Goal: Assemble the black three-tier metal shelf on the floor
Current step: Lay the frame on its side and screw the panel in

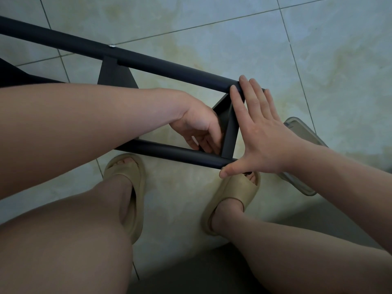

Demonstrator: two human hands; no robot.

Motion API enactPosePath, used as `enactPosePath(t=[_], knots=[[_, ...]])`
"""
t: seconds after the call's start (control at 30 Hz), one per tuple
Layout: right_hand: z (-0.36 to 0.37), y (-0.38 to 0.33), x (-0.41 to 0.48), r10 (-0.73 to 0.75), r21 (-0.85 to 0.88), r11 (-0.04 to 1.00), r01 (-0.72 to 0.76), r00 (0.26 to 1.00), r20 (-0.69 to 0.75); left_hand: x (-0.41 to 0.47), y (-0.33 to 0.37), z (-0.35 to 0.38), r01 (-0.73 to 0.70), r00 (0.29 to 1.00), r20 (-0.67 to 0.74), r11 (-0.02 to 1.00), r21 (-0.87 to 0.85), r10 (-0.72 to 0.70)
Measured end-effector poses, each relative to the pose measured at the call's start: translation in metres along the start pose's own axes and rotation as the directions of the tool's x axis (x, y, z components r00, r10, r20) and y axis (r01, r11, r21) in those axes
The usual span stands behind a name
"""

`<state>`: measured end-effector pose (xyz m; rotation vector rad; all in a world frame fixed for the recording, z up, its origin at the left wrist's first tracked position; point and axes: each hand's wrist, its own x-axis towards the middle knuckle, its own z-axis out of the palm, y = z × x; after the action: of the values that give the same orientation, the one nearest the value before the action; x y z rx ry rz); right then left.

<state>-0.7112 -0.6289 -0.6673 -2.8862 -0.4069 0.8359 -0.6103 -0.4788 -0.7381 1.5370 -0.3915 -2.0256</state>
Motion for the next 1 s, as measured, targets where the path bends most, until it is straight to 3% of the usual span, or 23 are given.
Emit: enactPosePath(t=[0.7,1.0], knots=[[-0.0006,-0.001,-0.0001,0.002,0.001,1.0,-0.002,1.0,0.0,0.0047,-0.0018,0.0006,-0.057,0.998,-0.01,0.998,-0.01,0.057],[0.0008,-0.0003,0.0003,0.0,-0.008,1.0,0.0,1.0,-0.009,0.0055,-0.0037,0.0008,0.004,0.999,0.04,1.0,-0.017,-0.003]])
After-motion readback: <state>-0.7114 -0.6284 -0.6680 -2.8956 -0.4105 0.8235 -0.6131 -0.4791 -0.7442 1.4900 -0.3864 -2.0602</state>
